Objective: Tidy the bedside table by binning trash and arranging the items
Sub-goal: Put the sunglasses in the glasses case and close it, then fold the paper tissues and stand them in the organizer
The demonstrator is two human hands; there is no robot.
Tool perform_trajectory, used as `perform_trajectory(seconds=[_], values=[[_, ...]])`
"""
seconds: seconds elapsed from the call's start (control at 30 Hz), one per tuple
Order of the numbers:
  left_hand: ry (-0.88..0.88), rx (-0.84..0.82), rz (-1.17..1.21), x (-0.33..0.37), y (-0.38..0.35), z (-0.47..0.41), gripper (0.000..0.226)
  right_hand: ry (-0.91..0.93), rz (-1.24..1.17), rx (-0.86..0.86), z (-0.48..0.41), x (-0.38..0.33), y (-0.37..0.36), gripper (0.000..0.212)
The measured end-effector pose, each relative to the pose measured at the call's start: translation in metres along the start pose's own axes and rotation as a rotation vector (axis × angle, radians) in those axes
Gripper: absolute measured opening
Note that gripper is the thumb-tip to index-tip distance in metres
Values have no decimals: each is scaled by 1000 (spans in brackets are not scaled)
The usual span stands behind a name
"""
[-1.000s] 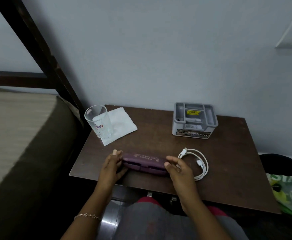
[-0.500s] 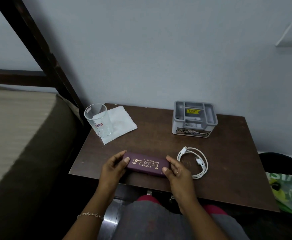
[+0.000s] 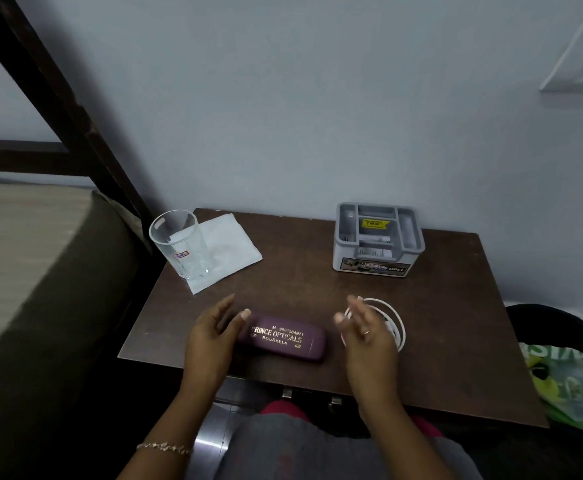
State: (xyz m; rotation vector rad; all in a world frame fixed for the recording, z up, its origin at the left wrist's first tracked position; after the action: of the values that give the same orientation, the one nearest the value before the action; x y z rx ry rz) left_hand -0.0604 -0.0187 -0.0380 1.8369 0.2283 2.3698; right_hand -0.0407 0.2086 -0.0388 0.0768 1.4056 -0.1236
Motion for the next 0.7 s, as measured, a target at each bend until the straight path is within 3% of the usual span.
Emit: perform_trajectory(seconds=[0.1, 0.17, 0.27, 0.37, 0.53, 0.7], values=[[-51, -59, -22, 24, -30, -13, 50, 118, 83, 341, -16, -30, 45, 32], [-70, -125, 15, 45, -62, -27, 51, 130, 153, 457, -34, -46, 74, 37], [-84, -169, -3, 78, -106, -52, 52, -1, 236, 426, -72, -54, 101, 47], [-31, -245, 5, 92, -138, -80, 53, -84, 269, 315, -96, -57, 106, 43], [-50, -260, -21, 97, -155, -95, 29, -91, 279, 227, -105, -57, 97, 31], [-123, -239, -65, 97, -143, -94, 28, -47, 334, 260, -102, -58, 83, 26]])
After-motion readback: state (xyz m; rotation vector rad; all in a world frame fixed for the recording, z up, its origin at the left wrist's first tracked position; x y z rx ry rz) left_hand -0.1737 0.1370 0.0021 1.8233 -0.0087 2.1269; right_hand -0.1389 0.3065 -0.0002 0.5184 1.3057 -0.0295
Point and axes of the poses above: each hand's wrist, its own z-axis away from the middle knuckle, its own y-axis out of the back of the hand, x = y × z, the point moved 5 cm from there along -z, towards the middle knuckle, and after that the axes turned 15 degrees about -x, right-handed, at the moved point
